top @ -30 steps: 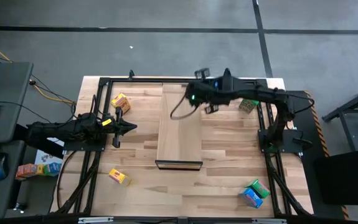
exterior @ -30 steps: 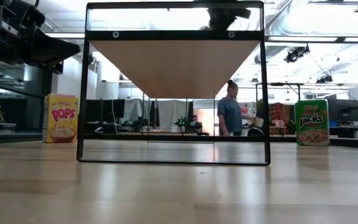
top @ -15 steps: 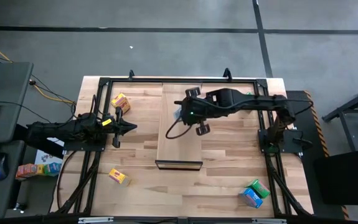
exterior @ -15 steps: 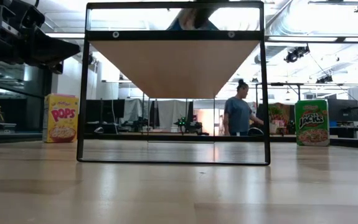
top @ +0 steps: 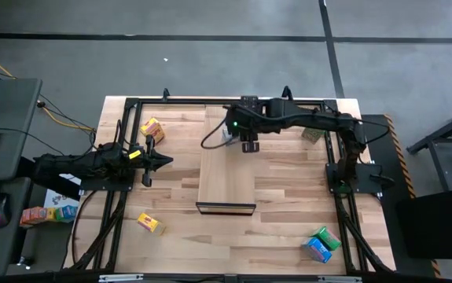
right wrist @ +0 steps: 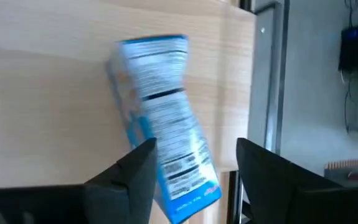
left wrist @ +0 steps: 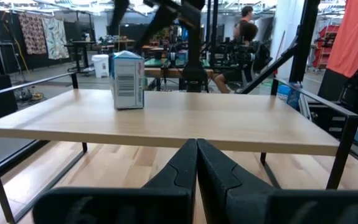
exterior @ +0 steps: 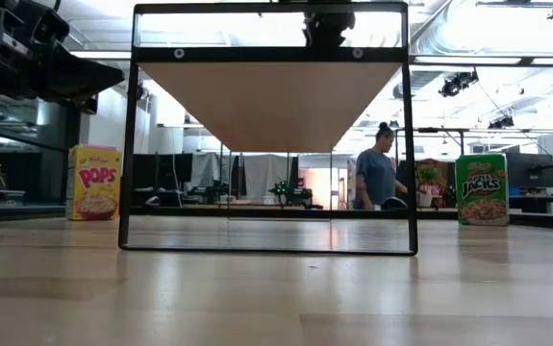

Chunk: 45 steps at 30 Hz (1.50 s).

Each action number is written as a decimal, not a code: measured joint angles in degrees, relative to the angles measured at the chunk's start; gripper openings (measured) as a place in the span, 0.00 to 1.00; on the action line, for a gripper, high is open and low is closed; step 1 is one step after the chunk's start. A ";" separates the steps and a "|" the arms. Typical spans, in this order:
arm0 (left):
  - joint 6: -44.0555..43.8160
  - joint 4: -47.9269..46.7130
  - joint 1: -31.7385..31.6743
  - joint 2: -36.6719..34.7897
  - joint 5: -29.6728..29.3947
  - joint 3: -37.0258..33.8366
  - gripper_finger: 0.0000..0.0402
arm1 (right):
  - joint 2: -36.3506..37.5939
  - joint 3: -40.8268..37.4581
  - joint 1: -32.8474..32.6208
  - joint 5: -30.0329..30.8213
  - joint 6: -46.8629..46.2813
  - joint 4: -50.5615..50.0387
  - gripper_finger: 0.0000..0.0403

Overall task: Stack cereal on shelf
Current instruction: Adjust the blue cereal box on the shelf

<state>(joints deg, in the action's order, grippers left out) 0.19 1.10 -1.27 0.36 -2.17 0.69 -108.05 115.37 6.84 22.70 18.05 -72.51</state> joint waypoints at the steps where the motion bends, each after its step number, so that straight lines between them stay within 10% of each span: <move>1: 0.00 0.00 0.01 0.00 -0.01 0.00 0.01 | -0.08 0.00 0.61 -0.63 0.27 0.02 0.50; 17: 0.00 0.02 0.01 0.00 -0.01 0.00 0.01 | 3.72 5.56 9.87 -8.45 -3.96 -11.31 0.54; 33: 0.00 0.02 0.01 0.00 -0.01 0.00 0.01 | 29.79 -44.83 23.14 -32.97 2.24 39.78 0.54; 45: 0.00 0.02 0.02 0.00 0.01 0.00 0.01 | 30.95 -54.51 29.59 -49.78 3.89 51.02 0.54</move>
<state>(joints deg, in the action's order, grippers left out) 0.19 1.13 -1.26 0.36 -2.16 0.69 -77.10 60.86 36.43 -27.09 21.94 -21.49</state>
